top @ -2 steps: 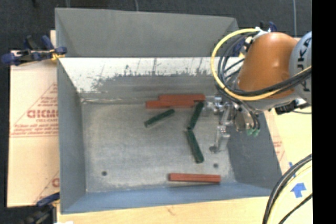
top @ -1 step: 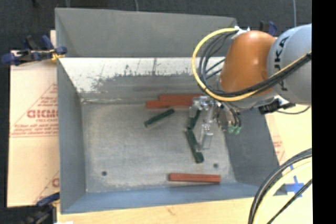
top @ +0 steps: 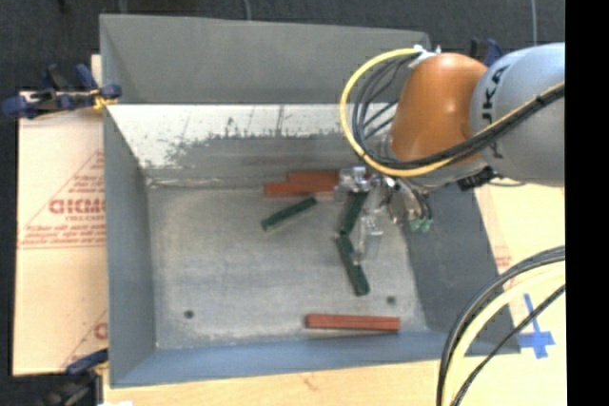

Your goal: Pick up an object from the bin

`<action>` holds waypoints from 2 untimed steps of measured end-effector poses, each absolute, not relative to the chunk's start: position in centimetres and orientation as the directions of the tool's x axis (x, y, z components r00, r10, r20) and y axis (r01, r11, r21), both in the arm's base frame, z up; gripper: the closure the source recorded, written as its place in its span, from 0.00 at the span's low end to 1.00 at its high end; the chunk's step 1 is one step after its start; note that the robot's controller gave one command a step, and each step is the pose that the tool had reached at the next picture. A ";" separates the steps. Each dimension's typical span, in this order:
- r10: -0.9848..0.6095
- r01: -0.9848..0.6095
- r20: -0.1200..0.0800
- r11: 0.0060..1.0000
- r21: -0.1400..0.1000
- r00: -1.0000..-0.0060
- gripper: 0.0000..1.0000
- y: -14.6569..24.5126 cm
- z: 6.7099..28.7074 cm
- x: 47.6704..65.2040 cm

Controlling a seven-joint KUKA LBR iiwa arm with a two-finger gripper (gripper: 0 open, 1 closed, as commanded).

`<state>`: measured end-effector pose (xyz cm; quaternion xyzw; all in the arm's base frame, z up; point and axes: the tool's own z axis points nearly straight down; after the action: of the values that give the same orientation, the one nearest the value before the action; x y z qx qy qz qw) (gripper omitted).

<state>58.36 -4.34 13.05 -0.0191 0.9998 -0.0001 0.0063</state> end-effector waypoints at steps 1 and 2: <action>-0.261 -0.261 -0.004 0.965 -0.002 -0.965 0.00 -7.6 9.8 60.7; -0.340 -0.340 -0.020 0.941 -0.009 -0.940 1.00 -8.4 7.8 63.8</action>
Offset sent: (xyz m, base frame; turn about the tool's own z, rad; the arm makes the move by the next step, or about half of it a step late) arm 0.0480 -0.0389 -0.0605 -0.3118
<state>63.79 -8.42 7.78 -0.1724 0.9850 -0.0029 0.0108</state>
